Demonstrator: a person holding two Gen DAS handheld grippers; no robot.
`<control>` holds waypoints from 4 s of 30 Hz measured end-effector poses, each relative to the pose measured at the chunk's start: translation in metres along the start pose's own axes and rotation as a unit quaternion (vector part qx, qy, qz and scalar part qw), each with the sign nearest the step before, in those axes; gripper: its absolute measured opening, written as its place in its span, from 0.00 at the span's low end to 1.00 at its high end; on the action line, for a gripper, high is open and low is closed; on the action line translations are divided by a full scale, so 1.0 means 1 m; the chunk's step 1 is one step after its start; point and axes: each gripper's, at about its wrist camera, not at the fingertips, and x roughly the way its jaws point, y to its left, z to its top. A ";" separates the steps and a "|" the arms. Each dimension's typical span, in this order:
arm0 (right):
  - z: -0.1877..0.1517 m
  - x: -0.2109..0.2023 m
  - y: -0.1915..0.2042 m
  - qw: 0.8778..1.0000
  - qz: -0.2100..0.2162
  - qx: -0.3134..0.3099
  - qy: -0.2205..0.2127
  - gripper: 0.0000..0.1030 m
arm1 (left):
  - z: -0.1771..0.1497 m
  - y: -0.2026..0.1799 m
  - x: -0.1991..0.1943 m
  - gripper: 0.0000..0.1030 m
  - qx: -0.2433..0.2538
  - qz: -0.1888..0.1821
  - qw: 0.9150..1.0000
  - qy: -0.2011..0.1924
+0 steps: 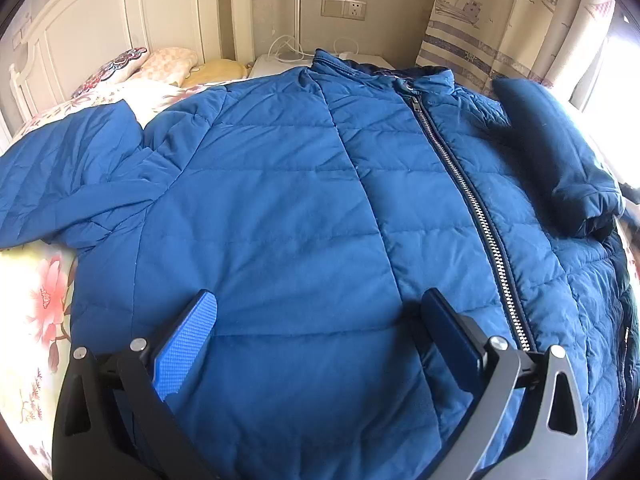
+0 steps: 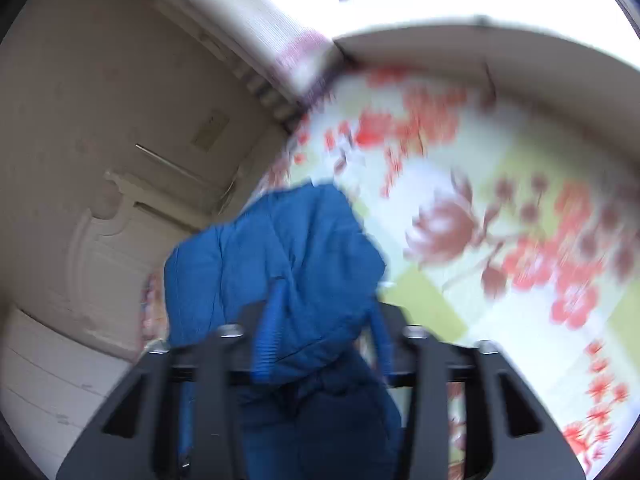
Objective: Fold large clothes
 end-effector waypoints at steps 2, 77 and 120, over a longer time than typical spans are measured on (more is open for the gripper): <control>-0.010 -0.020 0.046 0.995 0.001 -0.089 -0.043 0.21 | 0.000 0.001 0.000 0.98 -0.001 0.000 1.000 0.000; -0.058 -0.011 -0.006 0.993 0.091 -0.073 0.008 0.68 | 0.003 0.129 -0.019 0.74 -0.313 -0.190 0.927 -0.075; -0.035 0.110 0.111 0.950 -0.097 -0.278 0.106 0.57 | -0.002 0.109 -0.024 0.17 -0.215 -0.087 0.967 -0.102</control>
